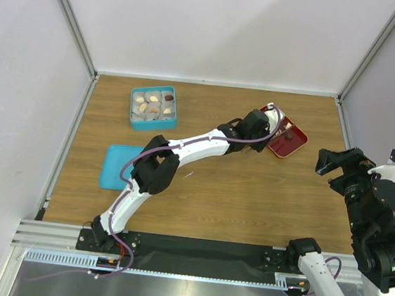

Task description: Pack the chocolate

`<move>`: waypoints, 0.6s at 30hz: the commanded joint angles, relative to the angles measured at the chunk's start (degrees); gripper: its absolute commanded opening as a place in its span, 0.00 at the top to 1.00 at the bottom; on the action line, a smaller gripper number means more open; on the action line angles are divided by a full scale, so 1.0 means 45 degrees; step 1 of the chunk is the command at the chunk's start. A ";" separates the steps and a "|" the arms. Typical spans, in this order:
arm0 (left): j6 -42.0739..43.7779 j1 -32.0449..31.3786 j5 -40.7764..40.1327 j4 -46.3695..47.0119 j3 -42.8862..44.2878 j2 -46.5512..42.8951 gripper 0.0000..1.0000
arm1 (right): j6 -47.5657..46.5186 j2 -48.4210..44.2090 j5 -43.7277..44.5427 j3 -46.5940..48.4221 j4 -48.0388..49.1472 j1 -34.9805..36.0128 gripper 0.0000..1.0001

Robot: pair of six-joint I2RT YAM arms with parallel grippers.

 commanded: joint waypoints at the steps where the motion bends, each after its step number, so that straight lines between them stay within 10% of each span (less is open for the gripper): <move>1: 0.0061 0.0067 -0.0240 0.0228 -0.0065 -0.1242 0.58 | -0.0090 -0.0155 -0.0025 0.0114 0.0361 0.0032 0.06; 18: 0.0276 -0.0010 0.1029 0.0305 0.0423 0.0105 0.54 | -0.0128 -0.0253 -0.0045 -0.0081 0.0439 0.0013 0.06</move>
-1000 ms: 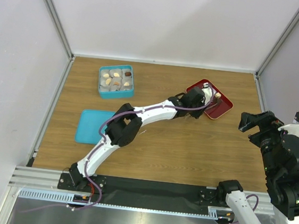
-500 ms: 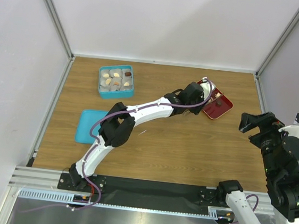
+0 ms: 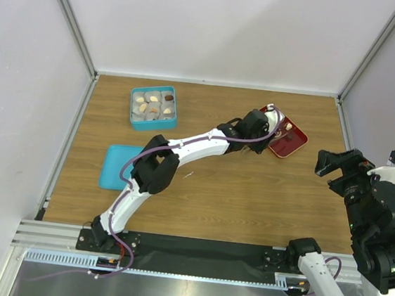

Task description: Pack the chocolate

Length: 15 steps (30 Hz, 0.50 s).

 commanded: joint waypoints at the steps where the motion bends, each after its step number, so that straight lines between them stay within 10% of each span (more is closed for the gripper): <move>1: 0.0159 -0.0059 0.0510 0.0665 0.0549 0.0328 0.54 | -0.0167 -0.0083 0.0081 0.0084 0.0405 0.0032 0.06; 15: 0.0081 -0.0137 0.0646 0.0451 0.1467 0.1383 0.51 | -0.0167 -0.0102 0.0179 0.0103 0.0366 0.0032 0.06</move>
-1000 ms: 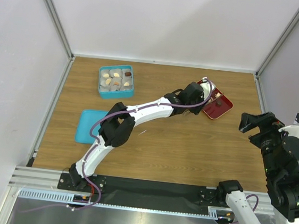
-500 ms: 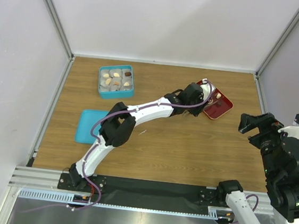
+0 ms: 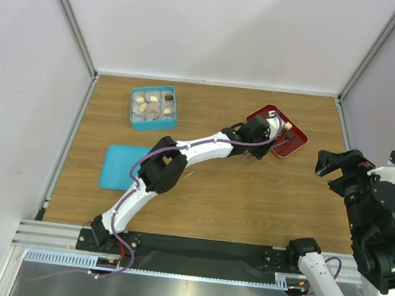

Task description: Pack the chocolate

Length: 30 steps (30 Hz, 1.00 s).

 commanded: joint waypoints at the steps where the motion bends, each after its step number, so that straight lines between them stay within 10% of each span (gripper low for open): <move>1: 0.0071 -0.0088 0.0311 0.0392 0.1258 0.0286 0.51 | -0.0167 -0.0093 0.0174 0.0123 0.0347 0.0032 0.06; 30: 0.0169 -0.0069 -0.0079 0.0157 0.0833 -0.0179 0.59 | -0.0246 0.0122 0.0214 0.0240 0.0503 0.0051 0.06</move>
